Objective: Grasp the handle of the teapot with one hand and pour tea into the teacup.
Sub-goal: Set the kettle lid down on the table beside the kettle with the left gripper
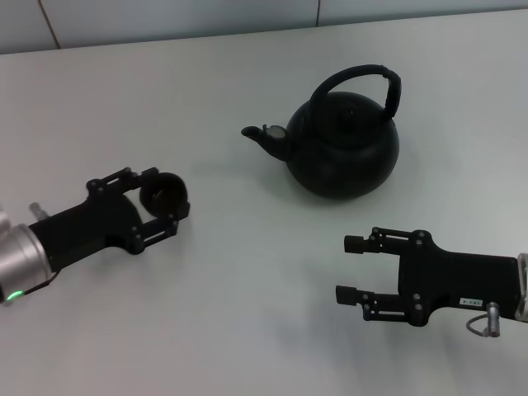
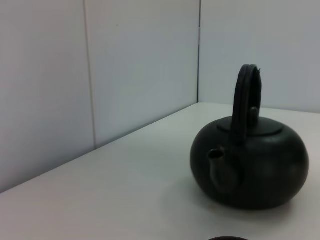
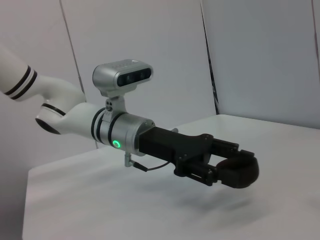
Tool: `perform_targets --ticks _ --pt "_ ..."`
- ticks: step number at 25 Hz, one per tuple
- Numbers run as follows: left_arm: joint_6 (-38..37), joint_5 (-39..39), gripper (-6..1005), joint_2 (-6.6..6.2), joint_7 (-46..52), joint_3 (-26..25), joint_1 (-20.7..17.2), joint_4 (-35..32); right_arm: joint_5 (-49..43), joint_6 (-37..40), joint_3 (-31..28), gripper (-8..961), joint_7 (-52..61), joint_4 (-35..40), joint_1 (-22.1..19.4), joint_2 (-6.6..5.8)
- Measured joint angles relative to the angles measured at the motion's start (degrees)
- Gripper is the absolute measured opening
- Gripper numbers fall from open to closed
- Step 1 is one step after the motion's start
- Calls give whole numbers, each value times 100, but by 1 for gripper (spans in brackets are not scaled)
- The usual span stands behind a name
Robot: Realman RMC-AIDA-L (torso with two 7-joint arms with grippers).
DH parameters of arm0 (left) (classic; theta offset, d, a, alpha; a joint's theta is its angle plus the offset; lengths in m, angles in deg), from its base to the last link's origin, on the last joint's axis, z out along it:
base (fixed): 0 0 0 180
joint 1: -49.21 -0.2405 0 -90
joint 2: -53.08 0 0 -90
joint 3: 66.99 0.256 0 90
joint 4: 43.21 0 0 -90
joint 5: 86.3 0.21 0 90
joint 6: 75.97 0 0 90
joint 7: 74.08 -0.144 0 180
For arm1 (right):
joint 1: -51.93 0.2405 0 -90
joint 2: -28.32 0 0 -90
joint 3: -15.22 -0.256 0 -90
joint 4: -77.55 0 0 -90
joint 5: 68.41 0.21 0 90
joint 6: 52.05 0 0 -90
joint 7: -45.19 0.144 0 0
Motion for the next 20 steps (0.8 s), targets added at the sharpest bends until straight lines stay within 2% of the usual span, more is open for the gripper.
perform_targets --ticks 4,8,10,20 --pt "180 3 713 10 -5 14 266 217 3 0 0 698 -1 -2 -22 0" --pt "268 3 720 21 -8 27 344 274 4 9 0 697 -1 -3 -27 0" --pt "525 2 723 33 -185 46 558 564 4 15 0 697 -5 -3 -27 0" --pt "833 -36 740 30 -302 12 660 789 4 38 0 695 -4 -4 -23 0"
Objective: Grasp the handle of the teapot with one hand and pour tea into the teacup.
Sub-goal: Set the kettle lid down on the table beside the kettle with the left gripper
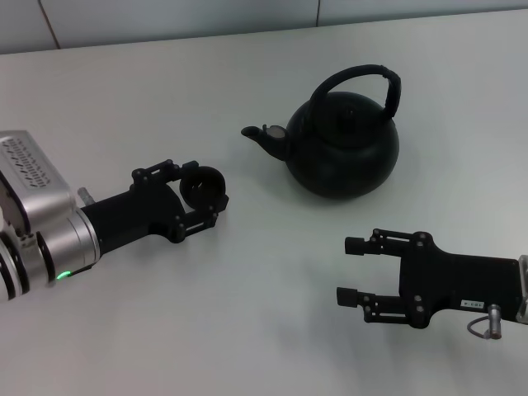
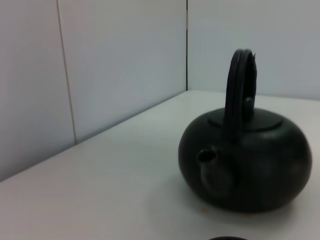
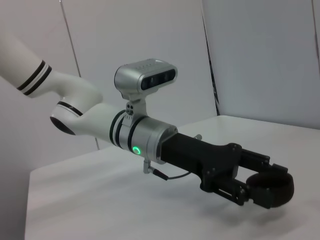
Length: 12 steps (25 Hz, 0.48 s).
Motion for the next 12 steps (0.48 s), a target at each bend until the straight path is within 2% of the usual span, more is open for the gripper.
perform_targets --ticks 5,12 --pt "314 -16 748 1 -446 -148 -41 256 0 35 0 694 0 1 -5 0" --pt "423 -17 760 1 -530 -174 -29 361 2 43 0 692 0 3 -16 0"
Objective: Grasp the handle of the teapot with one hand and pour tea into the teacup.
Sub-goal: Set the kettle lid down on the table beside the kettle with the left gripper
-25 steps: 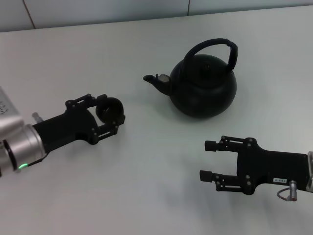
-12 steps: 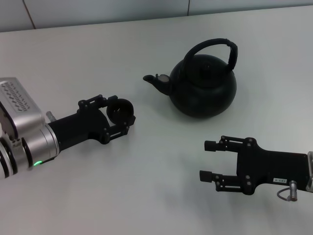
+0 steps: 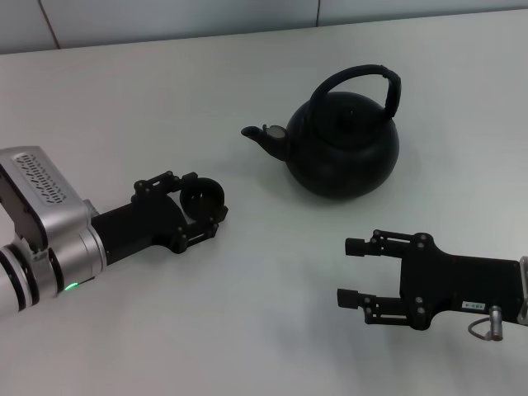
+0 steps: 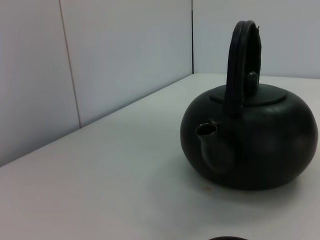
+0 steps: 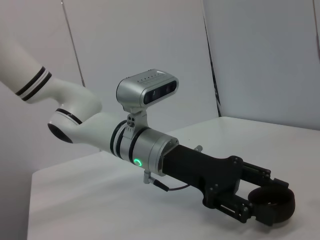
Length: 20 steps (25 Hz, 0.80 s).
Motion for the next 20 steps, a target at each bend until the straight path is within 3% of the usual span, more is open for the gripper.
perform_targets --ticks 20 --pt "87 4 793 0 -244 -173 10 184 6 8 0 688 3 -3 -14 0"
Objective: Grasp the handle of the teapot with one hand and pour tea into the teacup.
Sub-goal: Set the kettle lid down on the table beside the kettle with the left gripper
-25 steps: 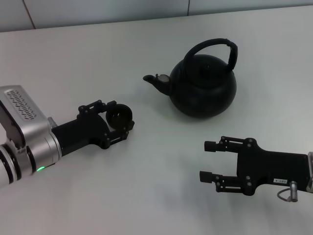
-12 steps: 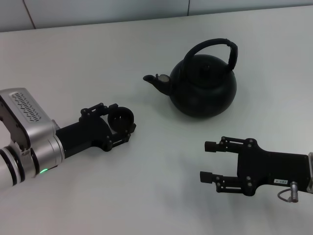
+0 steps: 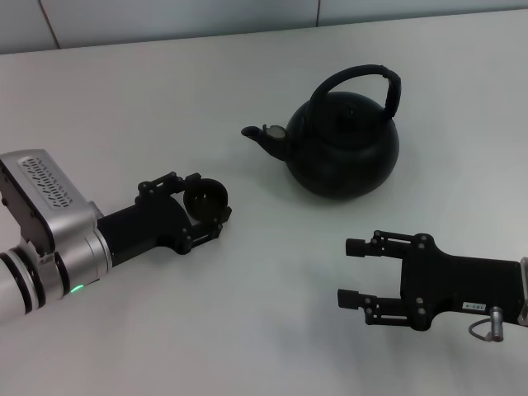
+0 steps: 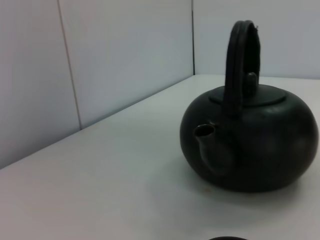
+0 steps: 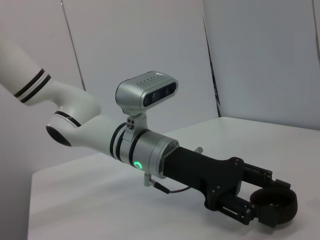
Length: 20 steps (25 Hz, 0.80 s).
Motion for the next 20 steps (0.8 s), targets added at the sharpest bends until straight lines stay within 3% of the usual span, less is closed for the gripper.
perform_targets --ticks 20 --pt "-8 12 859 0 1 -97 32 35 0 -1 0 684 1 3 1 -9"
